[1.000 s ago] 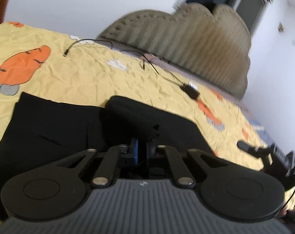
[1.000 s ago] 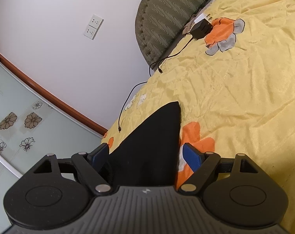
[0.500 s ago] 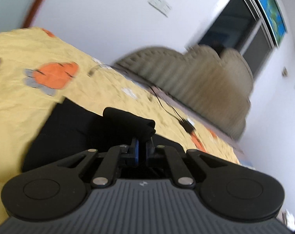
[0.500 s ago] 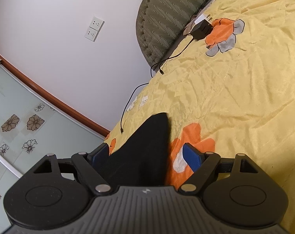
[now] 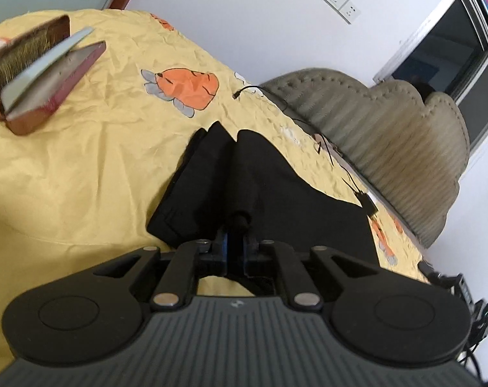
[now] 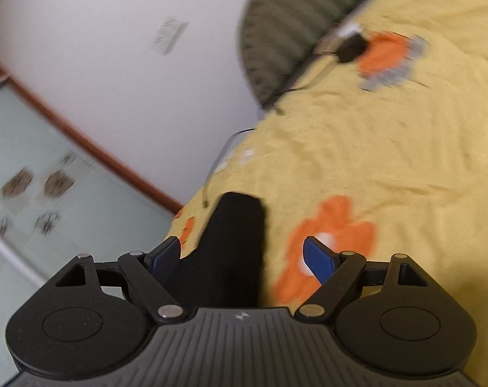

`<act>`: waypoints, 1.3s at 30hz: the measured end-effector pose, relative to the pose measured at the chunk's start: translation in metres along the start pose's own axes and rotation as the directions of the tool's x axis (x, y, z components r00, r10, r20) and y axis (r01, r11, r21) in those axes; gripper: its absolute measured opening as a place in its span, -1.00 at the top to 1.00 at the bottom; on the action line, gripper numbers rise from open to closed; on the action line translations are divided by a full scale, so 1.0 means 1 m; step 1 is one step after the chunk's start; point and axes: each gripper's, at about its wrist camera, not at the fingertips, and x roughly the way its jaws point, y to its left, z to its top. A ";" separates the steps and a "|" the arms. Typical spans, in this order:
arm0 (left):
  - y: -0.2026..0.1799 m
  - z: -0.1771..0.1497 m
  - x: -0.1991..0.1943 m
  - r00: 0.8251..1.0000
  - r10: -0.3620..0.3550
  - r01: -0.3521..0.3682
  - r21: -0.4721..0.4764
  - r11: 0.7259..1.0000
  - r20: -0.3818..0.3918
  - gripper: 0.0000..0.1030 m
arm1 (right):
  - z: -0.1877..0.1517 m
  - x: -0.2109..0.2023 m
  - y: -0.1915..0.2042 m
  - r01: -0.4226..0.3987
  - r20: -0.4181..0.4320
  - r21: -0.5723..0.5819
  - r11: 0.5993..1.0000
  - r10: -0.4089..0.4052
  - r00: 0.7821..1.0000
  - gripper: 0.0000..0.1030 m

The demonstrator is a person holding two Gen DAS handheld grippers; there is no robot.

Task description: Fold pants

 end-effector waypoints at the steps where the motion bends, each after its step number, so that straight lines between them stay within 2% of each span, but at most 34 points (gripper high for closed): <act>1: -0.001 0.002 -0.004 1.000 0.016 -0.016 0.012 1.000 -0.002 0.76 | -0.002 0.001 0.012 -0.009 -0.010 -0.056 0.998 0.008 1.000 -0.64; 3: 0.002 0.003 -0.018 0.997 0.070 -0.070 0.021 0.997 0.019 0.64 | -0.008 0.006 0.040 -0.033 -0.045 -0.187 0.982 0.025 0.999 -0.64; 4: 0.003 0.003 -0.023 0.997 0.067 -0.068 0.019 0.997 0.031 0.64 | -0.012 0.011 0.051 -0.045 -0.069 -0.232 0.972 0.030 0.997 -0.64; 6: 0.003 0.004 -0.036 0.997 0.052 -0.052 0.007 0.999 0.055 0.64 | -0.022 0.030 0.066 -0.061 -0.157 -0.284 0.957 0.017 0.987 -0.63; 8: 0.000 0.006 -0.045 0.997 0.001 -0.002 0.012 1.000 0.077 0.64 | -0.032 0.051 0.073 -0.071 -0.220 -0.315 0.946 -0.001 0.976 -0.63; 11: -0.018 0.010 -0.048 0.996 -0.035 0.030 0.077 0.997 0.076 0.64 | -0.044 0.085 0.073 -0.026 -0.328 -0.331 0.943 -0.089 0.941 -0.63; 13: -0.032 0.015 -0.043 0.994 -0.088 0.080 0.111 0.991 0.064 0.54 | -0.047 0.081 0.080 -0.019 -0.300 -0.380 0.925 -0.104 0.948 -0.63; 14: -0.038 0.018 -0.036 0.992 -0.117 0.110 0.119 0.987 0.047 0.44 | -0.044 0.076 0.081 -0.019 -0.289 -0.363 0.932 -0.093 0.953 -0.63; 16: -0.047 0.023 -0.012 0.989 -0.149 0.150 0.130 0.980 -0.016 0.40 | -0.036 0.061 0.078 -0.035 -0.250 -0.288 0.957 -0.040 0.967 -0.63; 19: -0.055 0.026 0.021 0.995 -0.086 0.095 0.188 0.978 -0.059 0.40 | -0.025 0.044 0.067 0.033 -0.177 -0.235 0.971 -0.076 0.981 -0.63; 22: -0.045 0.027 0.041 0.999 0.007 0.004 0.231 0.973 -0.046 0.41 | -0.017 0.036 0.051 0.110 -0.160 -0.225 0.968 -0.148 0.976 -0.63; 23: -0.038 0.027 0.044 0.999 0.018 -0.008 0.235 0.972 -0.042 0.48 | -0.017 0.035 0.045 0.129 -0.158 -0.220 0.967 -0.166 0.973 -0.63; 24: -0.030 0.026 0.047 0.998 0.039 -0.027 0.234 0.972 -0.048 0.73 | -0.017 0.035 0.040 0.136 -0.159 -0.212 0.968 -0.172 0.972 -0.63; 25: -0.025 0.024 0.047 0.997 0.064 -0.051 0.240 0.969 -0.044 0.84 | -0.018 0.036 0.037 0.141 -0.166 -0.202 0.969 -0.176 0.970 -0.63; 29: -0.024 0.027 0.040 0.997 0.070 -0.063 0.235 0.970 -0.022 0.88 | -0.021 0.038 0.042 0.145 -0.157 -0.247 0.958 -0.187 0.970 -0.63; 31: -0.032 0.029 0.028 0.995 0.099 -0.098 0.259 0.961 0.009 0.69 | -0.020 0.035 0.051 0.156 -0.140 -0.270 0.950 -0.199 0.970 -0.63; 32: -0.041 0.028 0.018 0.992 0.115 -0.123 0.283 0.951 0.045 0.15 | -0.019 0.032 0.055 0.168 -0.124 -0.278 0.946 -0.209 0.970 -0.63; 33: -0.046 0.027 0.010 0.988 0.128 -0.147 0.297 0.944 0.082 -0.53 | -0.018 0.028 0.059 0.187 -0.104 -0.294 0.937 -0.226 0.968 -0.64; 34: -0.053 0.025 -0.001 0.981 0.142 -0.176 0.302 0.937 0.132 -0.71 | -0.018 0.024 0.064 0.216 -0.077 -0.320 0.922 -0.252 0.965 -0.65; 35: -0.063 0.021 -0.013 0.973 0.146 -0.198 0.314 0.929 0.181 -0.73 | -0.021 0.021 0.068 0.239 -0.057 -0.346 0.907 -0.275 0.960 -0.65; 37: -0.079 0.019 -0.026 0.978 0.118 -0.174 0.355 0.918 0.174 -0.76 | -0.023 0.018 0.077 0.286 -0.048 -0.390 0.875 -0.329 0.943 -0.65; 39: -0.096 0.016 -0.033 0.980 0.135 -0.178 0.350 0.920 0.144 -0.95 | -0.025 0.011 0.085 0.281 -0.057 -0.381 0.881 -0.326 0.944 -0.65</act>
